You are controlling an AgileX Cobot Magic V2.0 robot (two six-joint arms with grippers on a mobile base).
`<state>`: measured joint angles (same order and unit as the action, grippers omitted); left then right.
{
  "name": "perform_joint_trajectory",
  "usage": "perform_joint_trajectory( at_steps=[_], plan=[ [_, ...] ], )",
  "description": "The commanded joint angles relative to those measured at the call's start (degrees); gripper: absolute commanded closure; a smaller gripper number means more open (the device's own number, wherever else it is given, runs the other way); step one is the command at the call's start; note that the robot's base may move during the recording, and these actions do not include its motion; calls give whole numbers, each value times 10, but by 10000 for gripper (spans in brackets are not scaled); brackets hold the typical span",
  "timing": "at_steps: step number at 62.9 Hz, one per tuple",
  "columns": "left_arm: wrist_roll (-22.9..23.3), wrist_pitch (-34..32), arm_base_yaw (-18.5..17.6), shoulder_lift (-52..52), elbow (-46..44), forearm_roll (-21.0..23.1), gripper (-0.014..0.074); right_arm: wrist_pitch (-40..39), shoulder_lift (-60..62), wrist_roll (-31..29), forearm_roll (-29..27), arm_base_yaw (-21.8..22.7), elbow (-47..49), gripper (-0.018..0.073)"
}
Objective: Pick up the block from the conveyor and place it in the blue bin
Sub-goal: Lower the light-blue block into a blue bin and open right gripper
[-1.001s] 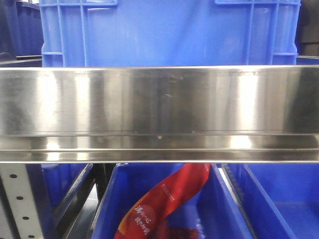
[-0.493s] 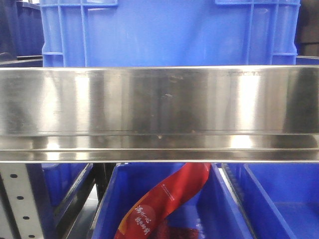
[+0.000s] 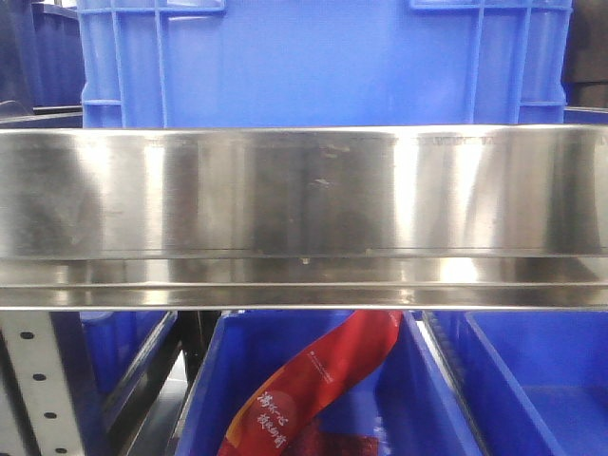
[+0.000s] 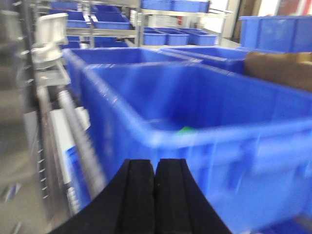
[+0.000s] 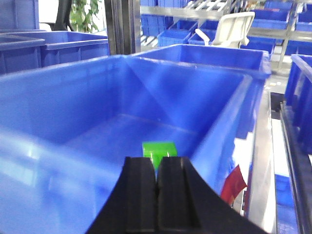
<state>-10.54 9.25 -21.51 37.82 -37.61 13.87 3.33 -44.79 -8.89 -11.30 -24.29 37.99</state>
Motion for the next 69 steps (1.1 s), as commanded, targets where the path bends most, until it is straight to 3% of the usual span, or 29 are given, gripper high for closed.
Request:
perform_joint_trajectory(
  at_steps=[1, 14, 27, 69],
  plan=[
    [1, -13, 18, -55, 48, 6, 707, -30, 48, -3, 2, 3, -51, 727],
    [1, -13, 52, -161, 118, 6, 707, -14, 142, -3, 2, 3, -124, 727],
    [1, -10, 56, -219, 129, 6, 707, -7, 226, -3, 2, 3, -134, 728],
    [1, -13, 56, -234, 129, 6, 707, -8, 264, -3, 2, 3, -134, 728]
  ],
)
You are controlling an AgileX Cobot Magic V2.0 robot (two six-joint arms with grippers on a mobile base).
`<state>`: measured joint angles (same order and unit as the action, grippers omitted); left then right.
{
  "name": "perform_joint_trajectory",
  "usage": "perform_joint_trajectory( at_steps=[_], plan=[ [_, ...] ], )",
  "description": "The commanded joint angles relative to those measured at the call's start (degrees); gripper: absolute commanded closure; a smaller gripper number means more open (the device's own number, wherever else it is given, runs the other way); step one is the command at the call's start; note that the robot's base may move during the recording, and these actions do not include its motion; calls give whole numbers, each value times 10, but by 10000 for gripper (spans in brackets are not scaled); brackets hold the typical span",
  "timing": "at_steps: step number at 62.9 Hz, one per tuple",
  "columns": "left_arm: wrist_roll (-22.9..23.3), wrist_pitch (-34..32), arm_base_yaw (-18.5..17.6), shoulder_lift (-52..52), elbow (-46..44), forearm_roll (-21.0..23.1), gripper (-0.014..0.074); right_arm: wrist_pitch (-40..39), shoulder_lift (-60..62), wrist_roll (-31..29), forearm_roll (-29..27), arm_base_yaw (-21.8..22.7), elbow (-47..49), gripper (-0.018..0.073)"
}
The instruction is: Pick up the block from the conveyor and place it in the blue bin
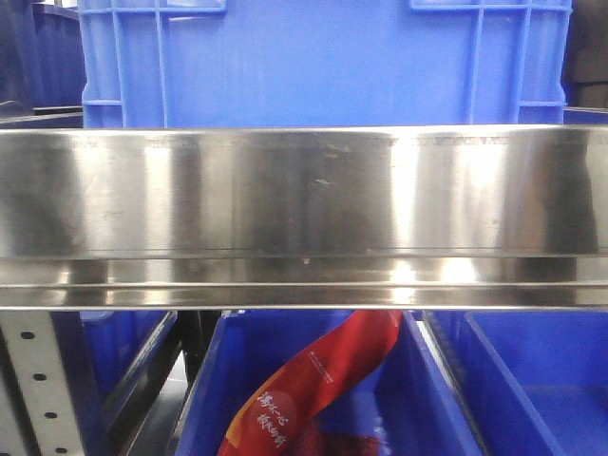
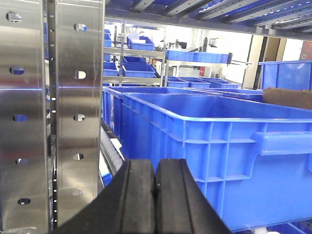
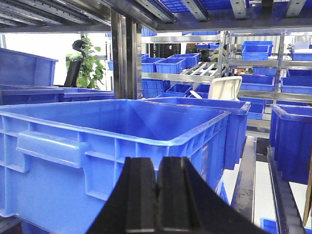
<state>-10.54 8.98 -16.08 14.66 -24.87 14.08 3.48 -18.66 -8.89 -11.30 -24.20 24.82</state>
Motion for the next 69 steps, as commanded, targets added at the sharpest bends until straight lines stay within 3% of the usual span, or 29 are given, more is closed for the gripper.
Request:
perform_joint_trajectory(
  at_steps=[1, 18, 23, 31, 46, 58, 69],
  plan=[
    [1, -10, 2, -2, 2, 4, 707, -10, 2, -3, 2, 2, -3, 728],
    [1, -10, 2, -2, 2, 4, 707, -5, 6, -3, 2, 2, -3, 728],
    [1, -10, 2, -2, 2, 4, 707, -5, 15, 2, 31, 5, -12, 728],
    [1, -10, 2, -2, 2, 4, 707, -5, 41, 83, 95, 48, -48, 728],
    [1, -10, 2, -2, 2, 4, 707, -9, 102, 78, 106, 144, -148, 728],
    [1, -10, 2, -2, 2, 4, 707, -65, 150, 78, 105, 179, -231, 728],
    [1, -10, 2, -2, 2, 4, 707, -39, 187, 78, 99, 184, -248, 728]
  ],
)
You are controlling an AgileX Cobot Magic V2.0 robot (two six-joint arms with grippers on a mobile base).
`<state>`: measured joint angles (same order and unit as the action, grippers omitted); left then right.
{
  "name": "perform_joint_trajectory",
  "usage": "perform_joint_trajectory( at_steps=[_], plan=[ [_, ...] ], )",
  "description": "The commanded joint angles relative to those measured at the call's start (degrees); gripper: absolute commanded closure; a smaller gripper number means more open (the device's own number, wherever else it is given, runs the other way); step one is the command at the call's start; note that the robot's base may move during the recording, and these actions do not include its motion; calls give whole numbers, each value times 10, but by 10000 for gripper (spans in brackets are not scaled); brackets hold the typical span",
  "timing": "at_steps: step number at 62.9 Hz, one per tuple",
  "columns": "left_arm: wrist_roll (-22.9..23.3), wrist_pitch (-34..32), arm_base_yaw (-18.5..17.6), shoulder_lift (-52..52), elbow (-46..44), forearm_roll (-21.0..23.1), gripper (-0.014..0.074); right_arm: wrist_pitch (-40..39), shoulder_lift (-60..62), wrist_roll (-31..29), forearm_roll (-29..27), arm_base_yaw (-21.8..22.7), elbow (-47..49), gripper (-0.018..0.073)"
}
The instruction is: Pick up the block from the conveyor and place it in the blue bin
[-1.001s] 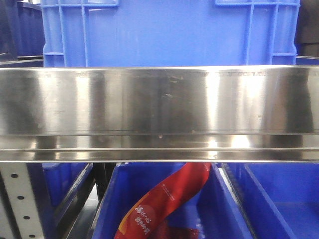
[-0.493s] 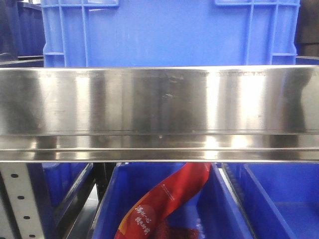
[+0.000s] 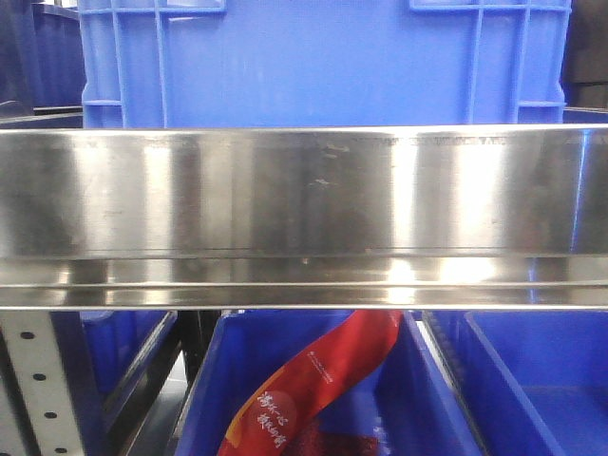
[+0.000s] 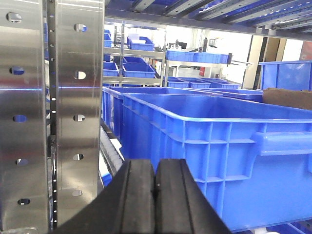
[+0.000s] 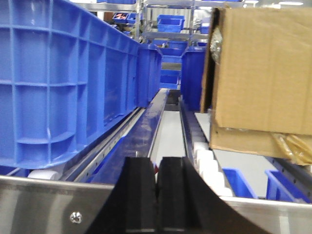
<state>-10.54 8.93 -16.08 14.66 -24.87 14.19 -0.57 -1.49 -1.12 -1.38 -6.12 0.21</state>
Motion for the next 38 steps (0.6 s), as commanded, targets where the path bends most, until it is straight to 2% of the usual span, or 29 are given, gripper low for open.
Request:
perform_joint_trajectory(
  at_steps=[1, 25, 38],
  plan=[
    [1, -10, 2, -2, 2, 3, 707, 6, 15, 1, 0, 4, -2, 728],
    [1, -10, 2, -2, 2, 3, 707, 1, 15, 1, 0, 5, -2, 728],
    [1, -10, 2, -2, 2, 3, 707, -11, 15, 1, -1, 38, -2, 728]
  ],
)
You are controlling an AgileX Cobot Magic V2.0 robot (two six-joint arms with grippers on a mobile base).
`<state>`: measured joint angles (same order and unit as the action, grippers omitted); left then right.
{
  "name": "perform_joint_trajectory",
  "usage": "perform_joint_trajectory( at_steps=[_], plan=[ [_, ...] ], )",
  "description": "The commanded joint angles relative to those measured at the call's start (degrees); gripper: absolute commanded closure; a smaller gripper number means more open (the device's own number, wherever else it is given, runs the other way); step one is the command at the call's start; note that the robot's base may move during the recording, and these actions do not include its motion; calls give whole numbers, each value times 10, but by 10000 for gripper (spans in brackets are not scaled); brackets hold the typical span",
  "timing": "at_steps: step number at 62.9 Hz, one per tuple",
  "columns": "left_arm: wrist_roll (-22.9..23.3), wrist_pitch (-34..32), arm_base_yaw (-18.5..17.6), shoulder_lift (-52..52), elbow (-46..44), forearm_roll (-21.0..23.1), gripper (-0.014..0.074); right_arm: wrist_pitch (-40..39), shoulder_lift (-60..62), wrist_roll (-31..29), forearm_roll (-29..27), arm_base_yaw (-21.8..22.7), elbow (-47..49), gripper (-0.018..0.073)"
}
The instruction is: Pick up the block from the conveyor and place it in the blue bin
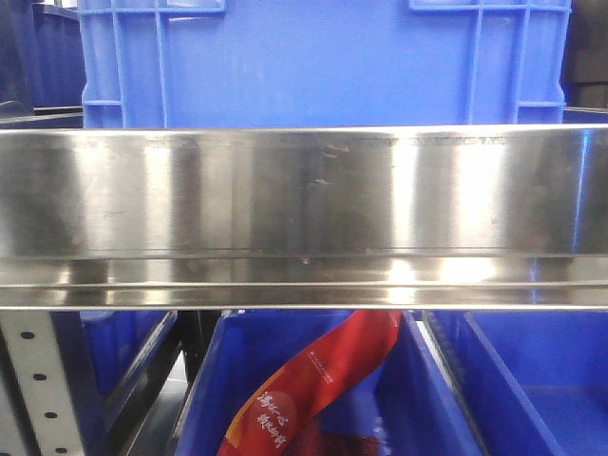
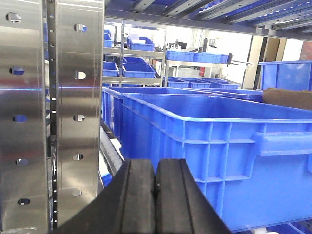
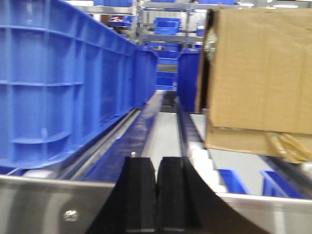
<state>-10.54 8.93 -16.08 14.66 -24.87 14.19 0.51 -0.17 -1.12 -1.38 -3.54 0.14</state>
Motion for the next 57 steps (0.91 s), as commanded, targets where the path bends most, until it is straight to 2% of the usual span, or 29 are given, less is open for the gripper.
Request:
perform_joint_trajectory(
  at_steps=[1, 9, 57],
  plan=[
    [1, -10, 2, -2, 2, 3, 707, -21, 2, 1, -2, 12, -1, 728],
    [1, -10, 2, -2, 2, 3, 707, -10, 2, 1, -24, 12, -1, 728],
    [1, -10, 2, -2, 2, 3, 707, -10, 2, 1, -24, 12, -1, 728]
  ],
)
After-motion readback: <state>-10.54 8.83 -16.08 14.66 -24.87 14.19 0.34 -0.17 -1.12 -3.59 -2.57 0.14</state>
